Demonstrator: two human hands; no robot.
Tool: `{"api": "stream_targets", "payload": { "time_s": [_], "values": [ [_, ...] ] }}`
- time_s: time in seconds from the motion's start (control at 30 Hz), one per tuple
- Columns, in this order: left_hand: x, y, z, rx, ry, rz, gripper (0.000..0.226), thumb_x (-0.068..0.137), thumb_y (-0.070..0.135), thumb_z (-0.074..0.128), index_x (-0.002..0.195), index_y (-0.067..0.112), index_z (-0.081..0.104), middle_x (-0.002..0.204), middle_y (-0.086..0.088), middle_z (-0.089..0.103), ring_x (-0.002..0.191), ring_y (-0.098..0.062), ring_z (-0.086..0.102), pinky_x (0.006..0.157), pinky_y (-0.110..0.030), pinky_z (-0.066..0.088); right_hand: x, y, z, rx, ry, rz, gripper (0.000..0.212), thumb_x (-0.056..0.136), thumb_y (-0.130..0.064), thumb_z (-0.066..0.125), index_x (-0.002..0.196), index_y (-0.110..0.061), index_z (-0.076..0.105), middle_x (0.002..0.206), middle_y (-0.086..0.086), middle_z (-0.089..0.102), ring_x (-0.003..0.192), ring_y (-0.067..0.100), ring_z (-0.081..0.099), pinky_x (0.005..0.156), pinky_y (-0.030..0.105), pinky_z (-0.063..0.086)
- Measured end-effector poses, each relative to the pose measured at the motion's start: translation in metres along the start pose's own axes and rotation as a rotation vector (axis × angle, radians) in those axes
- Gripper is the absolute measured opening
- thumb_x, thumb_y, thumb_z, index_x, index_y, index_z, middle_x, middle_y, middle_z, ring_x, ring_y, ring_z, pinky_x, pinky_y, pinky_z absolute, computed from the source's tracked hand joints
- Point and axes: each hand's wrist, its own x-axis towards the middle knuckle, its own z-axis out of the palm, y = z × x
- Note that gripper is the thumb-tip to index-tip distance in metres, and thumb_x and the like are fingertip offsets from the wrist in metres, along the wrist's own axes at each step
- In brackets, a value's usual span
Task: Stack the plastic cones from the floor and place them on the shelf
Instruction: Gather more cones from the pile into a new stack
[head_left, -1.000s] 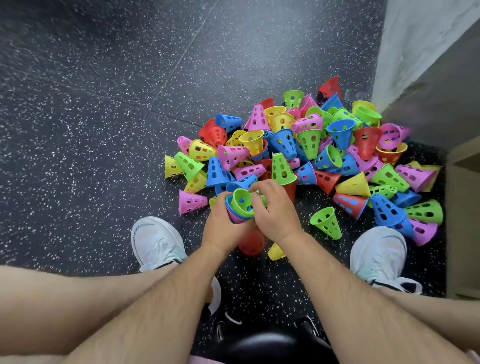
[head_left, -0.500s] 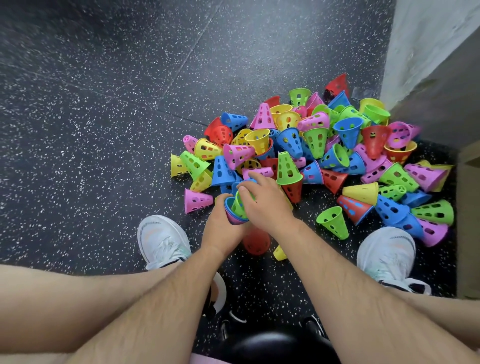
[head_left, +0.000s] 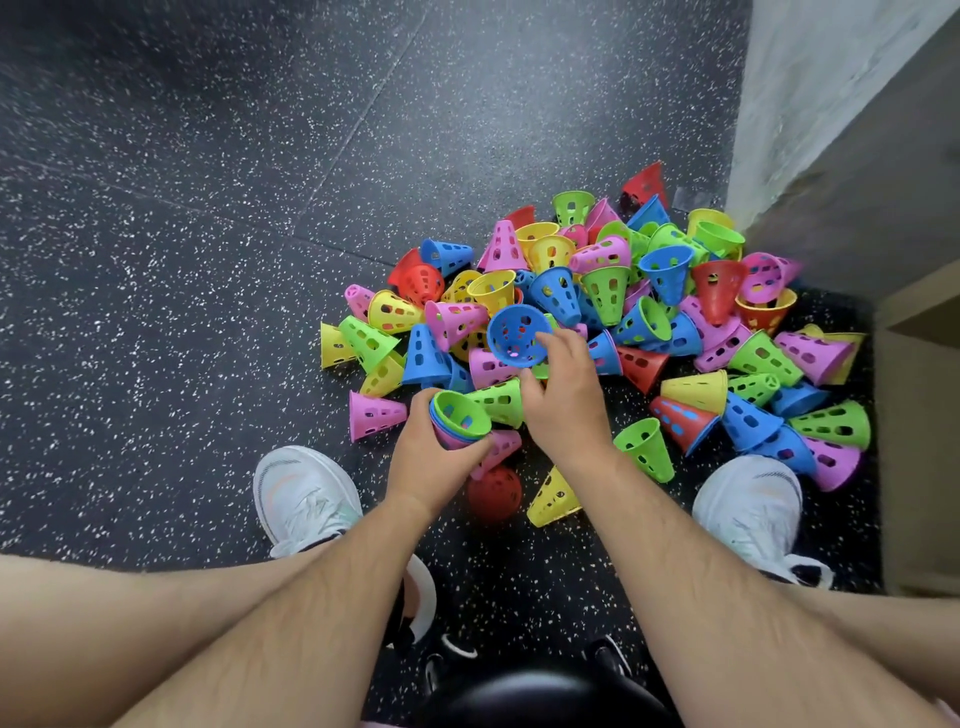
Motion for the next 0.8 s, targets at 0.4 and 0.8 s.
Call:
{"api": "stream_targets", "payload": {
  "time_s": [0.4, 0.8],
  "values": [
    [0.007, 0.019, 0.021, 0.010, -0.018, 0.033, 0.057, 0.069, 0.027, 0.093, 0.106, 0.033, 0.050, 0.099, 0.010, 0.067, 0.090, -0.008, 0.067, 0.082, -0.033, 0.054, -0.021, 0.031, -0.015, -0.070, -0.129, -0.216, 0.036, 0.098, -0.007, 0.045, 0.131, -0.006, 0.061, 0.131, 0.010, 0.060, 0.124, 0.030, 0.052, 0.105, 0.042, 0.044],
    [-0.014, 0.014, 0.042, 0.128, -0.233, 0.072, 0.072, 0.067, 0.039, 0.093, 0.124, 0.031, 0.049, 0.107, 0.016, 0.064, 0.100, -0.006, 0.064, 0.088, -0.028, 0.052, -0.068, 0.070, -0.020, 0.072, -0.179, 0.082, 0.031, 0.096, -0.026, 0.057, 0.126, -0.020, 0.062, 0.111, -0.007, 0.062, 0.106, 0.010, 0.056, 0.098, 0.037, 0.049]
  ]
}}
